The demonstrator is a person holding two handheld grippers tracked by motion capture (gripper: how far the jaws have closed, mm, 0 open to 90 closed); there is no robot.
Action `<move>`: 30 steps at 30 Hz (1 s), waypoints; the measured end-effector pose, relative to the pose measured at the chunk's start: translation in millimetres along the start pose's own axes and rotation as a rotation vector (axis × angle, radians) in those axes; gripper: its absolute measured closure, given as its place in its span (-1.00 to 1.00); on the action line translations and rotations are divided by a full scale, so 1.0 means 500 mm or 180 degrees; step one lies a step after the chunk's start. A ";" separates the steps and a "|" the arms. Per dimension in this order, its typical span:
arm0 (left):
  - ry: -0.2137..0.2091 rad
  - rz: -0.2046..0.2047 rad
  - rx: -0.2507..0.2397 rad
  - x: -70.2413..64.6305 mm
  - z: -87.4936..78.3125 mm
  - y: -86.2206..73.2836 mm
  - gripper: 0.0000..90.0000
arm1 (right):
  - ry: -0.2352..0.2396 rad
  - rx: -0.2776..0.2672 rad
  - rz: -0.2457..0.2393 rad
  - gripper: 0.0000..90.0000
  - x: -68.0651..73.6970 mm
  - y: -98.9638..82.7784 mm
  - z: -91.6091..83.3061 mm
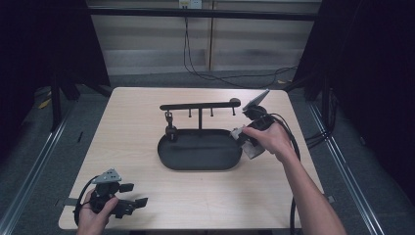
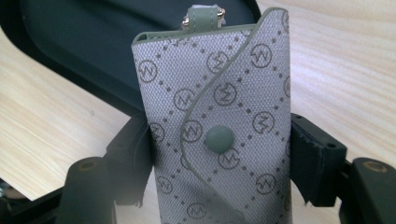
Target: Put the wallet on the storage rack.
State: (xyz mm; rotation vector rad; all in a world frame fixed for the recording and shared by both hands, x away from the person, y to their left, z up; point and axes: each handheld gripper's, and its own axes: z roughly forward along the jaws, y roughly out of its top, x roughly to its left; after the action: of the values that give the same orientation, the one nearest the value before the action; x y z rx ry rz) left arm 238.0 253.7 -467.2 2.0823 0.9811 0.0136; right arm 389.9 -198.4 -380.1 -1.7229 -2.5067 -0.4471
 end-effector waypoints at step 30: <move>-0.0031 0.0032 0.0041 -0.002 0.004 0.000 -0.62 | 0.0326 -0.0371 0.0571 -0.31 -0.015 0.019 0.081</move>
State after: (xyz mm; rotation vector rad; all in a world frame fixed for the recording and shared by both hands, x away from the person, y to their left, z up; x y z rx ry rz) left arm 238.1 251.9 -468.1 2.0973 0.9671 0.0022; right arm 405.9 -190.7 -418.4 -1.8928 -2.2731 -0.6597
